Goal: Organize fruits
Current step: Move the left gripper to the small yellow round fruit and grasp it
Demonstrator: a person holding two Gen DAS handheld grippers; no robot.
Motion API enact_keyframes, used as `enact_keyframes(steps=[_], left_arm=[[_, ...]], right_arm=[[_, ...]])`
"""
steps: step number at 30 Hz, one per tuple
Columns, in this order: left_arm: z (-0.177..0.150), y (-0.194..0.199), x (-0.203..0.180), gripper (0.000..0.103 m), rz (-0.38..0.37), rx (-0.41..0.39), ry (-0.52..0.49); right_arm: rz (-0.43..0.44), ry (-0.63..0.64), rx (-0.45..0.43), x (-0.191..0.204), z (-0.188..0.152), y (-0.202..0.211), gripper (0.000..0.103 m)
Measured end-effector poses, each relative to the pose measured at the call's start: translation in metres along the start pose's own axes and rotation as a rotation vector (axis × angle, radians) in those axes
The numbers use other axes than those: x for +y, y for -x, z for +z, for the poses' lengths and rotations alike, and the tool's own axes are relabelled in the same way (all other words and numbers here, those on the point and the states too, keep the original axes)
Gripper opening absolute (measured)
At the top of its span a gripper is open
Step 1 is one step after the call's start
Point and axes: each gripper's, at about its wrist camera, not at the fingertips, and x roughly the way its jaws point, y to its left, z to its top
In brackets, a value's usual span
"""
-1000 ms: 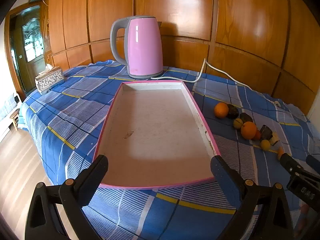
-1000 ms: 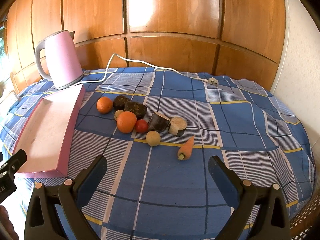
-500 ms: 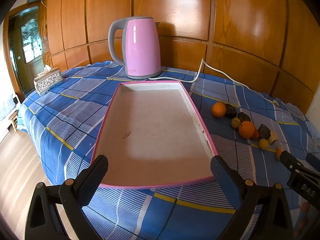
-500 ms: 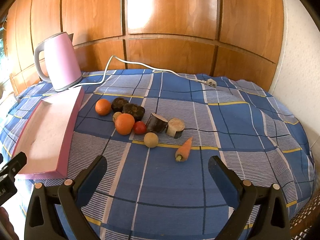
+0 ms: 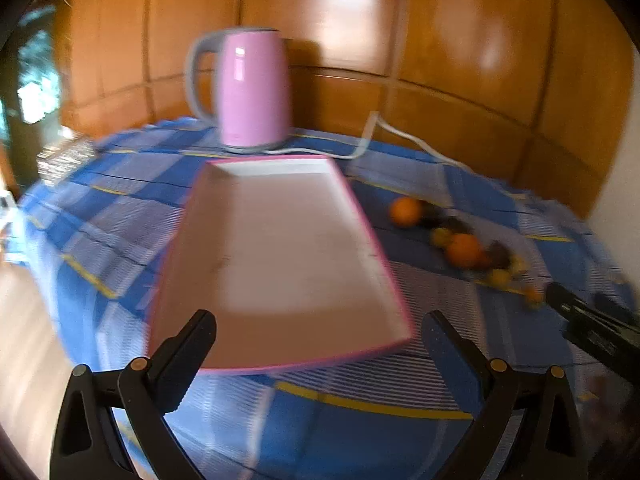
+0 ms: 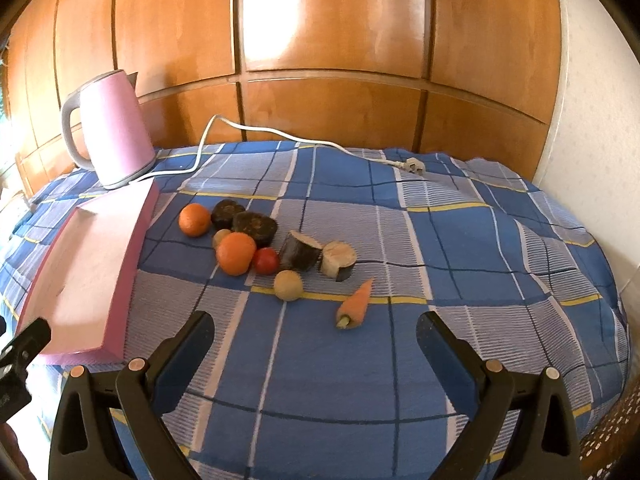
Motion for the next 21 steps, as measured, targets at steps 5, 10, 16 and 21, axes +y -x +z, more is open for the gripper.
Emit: enact_keyframes(steps=[5,10,16,21], left_arm=[[0.004,-0.009,-0.014,0.103,-0.102,0.071,-0.03],[0.011,-0.018,-0.039,0.102,-0.164,0.103,-0.109],[0.023,-0.03,-0.078,0.103,-0.283,0.146,-0.206],[0.03,-0.049,-0.115,0.103,-0.307,0.152,-0.287]], right_arm=[[-0.044,-0.084,0.017,-0.033,0.005,-0.011,0.103],[-0.124,-0.159,0.02,-0.073,0.007,-0.014,0.103],[-0.201,-0.229,0.028,-0.112,0.004,-0.018,0.103],[-0.217,-0.262,0.037,-0.13,0.0,-0.022,0.103]])
